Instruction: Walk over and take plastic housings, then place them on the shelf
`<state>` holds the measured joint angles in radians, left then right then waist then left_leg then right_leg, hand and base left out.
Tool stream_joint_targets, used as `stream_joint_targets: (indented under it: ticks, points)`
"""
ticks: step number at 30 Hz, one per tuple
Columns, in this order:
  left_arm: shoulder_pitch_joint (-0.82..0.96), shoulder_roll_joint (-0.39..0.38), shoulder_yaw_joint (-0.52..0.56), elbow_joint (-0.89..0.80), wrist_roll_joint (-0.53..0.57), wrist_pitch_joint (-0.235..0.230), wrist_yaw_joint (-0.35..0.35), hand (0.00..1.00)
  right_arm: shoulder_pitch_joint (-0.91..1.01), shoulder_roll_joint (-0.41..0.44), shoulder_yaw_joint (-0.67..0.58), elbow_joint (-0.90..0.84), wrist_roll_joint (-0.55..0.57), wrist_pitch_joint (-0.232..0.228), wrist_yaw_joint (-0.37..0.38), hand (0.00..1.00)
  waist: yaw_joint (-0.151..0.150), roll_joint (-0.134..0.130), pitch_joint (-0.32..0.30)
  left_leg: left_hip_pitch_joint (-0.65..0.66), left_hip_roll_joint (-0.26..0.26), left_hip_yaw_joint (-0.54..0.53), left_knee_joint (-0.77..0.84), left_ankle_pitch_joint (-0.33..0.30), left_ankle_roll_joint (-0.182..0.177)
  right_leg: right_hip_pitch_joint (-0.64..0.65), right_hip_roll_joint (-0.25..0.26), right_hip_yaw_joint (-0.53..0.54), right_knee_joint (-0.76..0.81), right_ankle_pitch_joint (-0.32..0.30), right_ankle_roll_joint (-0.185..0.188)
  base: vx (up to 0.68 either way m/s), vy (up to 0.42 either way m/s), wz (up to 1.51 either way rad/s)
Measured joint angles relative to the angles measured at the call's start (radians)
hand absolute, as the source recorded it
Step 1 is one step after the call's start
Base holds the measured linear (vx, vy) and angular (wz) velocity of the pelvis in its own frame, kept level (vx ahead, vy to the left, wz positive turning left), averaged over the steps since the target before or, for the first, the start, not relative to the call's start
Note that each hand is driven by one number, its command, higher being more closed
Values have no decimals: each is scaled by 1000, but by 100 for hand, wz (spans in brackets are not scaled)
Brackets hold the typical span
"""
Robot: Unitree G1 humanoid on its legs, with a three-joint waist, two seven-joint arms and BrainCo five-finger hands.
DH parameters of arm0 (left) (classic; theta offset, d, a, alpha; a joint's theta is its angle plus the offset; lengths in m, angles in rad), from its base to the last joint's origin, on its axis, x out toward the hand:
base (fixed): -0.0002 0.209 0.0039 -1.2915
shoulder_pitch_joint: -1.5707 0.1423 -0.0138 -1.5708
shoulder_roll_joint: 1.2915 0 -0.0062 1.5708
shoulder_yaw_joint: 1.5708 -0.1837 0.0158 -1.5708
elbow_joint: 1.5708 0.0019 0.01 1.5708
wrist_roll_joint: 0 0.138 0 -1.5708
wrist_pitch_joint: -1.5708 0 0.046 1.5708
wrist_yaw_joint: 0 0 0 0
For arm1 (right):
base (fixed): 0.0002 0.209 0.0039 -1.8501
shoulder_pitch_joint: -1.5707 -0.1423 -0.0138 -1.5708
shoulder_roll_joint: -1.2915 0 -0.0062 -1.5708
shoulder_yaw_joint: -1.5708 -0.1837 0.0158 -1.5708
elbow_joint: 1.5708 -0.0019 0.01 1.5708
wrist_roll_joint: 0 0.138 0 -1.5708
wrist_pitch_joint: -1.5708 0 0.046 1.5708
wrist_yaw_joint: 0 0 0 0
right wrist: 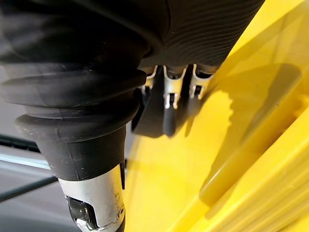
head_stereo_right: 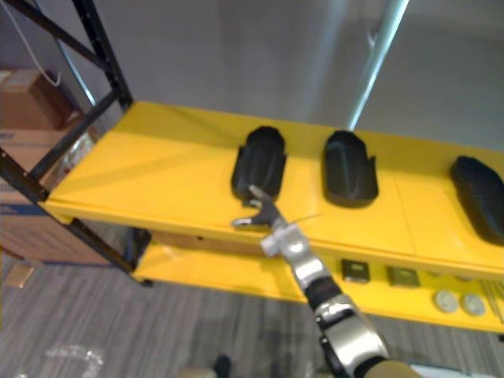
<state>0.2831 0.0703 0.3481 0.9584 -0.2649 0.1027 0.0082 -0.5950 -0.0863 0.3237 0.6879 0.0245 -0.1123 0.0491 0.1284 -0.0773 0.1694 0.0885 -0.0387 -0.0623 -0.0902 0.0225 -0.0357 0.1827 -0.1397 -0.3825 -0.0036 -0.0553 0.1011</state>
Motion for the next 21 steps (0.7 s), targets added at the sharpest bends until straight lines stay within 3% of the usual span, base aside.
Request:
stream_joint_targets:
  ticks: [12,21]
  points:
    - [-8,-2,2,-35,7,0,11,0,-8,1,-14,7,-13,-23,-7,0,7,-16,15,3,-10,0,0,0,0,11,-7,-4,-9,3,5,1,3,2]
    - [-11,-2,-6,-35,5,3,19,0,-27,5,-9,43,-50,-22,-55,0,23,-7,22,15,-11,2,0,0,0,24,-8,-6,-11,4,6,-20,-3,-1]
